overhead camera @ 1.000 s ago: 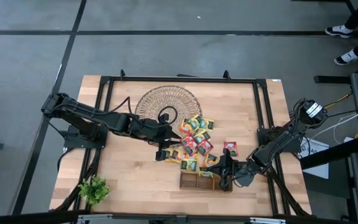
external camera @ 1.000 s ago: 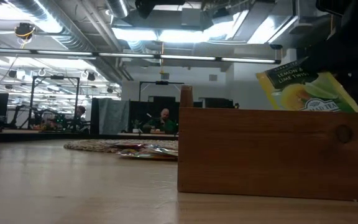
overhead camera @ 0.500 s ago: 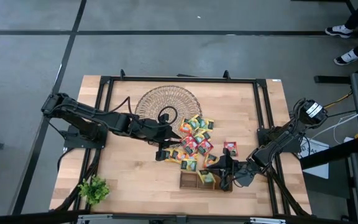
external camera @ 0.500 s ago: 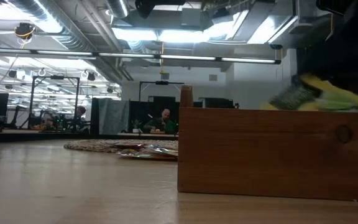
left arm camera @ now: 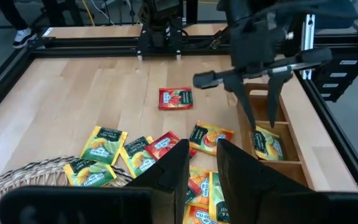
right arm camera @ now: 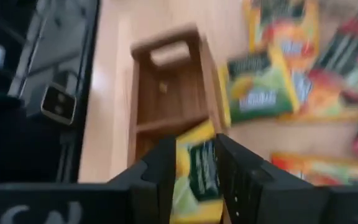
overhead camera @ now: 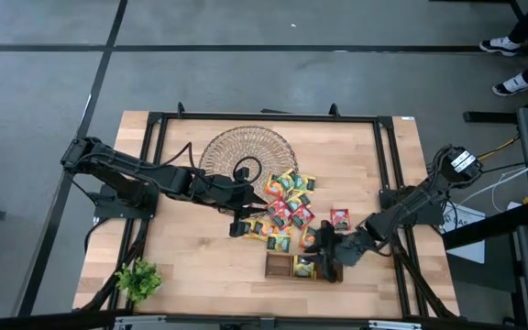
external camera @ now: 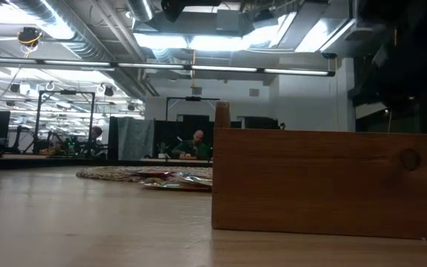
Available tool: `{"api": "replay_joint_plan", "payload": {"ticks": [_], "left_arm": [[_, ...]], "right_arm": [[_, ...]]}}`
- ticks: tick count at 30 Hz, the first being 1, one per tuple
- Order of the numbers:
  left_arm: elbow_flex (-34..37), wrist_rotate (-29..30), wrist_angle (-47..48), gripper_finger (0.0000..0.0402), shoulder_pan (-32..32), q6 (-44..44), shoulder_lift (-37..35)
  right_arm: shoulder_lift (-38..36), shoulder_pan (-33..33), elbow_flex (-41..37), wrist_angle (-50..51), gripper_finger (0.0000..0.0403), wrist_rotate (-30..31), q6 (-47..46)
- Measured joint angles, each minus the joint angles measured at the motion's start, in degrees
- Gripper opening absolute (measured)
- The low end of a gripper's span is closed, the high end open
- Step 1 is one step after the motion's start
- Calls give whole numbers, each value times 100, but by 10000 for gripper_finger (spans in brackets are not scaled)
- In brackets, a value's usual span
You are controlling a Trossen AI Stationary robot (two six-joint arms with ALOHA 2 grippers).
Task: Pick & Place Tea
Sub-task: Put the red tea bag into the left section of the wooden organizer
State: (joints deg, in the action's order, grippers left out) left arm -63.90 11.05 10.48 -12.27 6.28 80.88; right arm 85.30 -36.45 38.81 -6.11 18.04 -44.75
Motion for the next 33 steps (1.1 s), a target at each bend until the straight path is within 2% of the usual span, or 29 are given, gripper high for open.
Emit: {"api": "replay_joint_plan", "payload": {"ticks": [3,7,10,12,19,26,29,33], "left_arm": [[0,0,0,80,0,0,0],[0,-6,2,81,0,0,0],[0,-7,6,79,0,0,0],[0,-3,39,77,0,2,0],[0,67,809,75,74,202,1],[8,543,1743,62,341,361,207],[7,539,1892,55,566,220,430],[7,525,2180,47,870,19,826]], "right_arm": [[0,271,452,1117,112,-629,-24],[0,464,1036,2570,111,-979,150],[0,542,1346,3110,111,-1127,344],[-4,600,1423,3206,111,-1129,510],[-4,1011,1363,3248,111,-202,625],[-4,1613,1338,3199,111,702,647],[-4,1927,1338,3144,111,774,750],[-4,2259,1338,2816,111,463,1249]]}}
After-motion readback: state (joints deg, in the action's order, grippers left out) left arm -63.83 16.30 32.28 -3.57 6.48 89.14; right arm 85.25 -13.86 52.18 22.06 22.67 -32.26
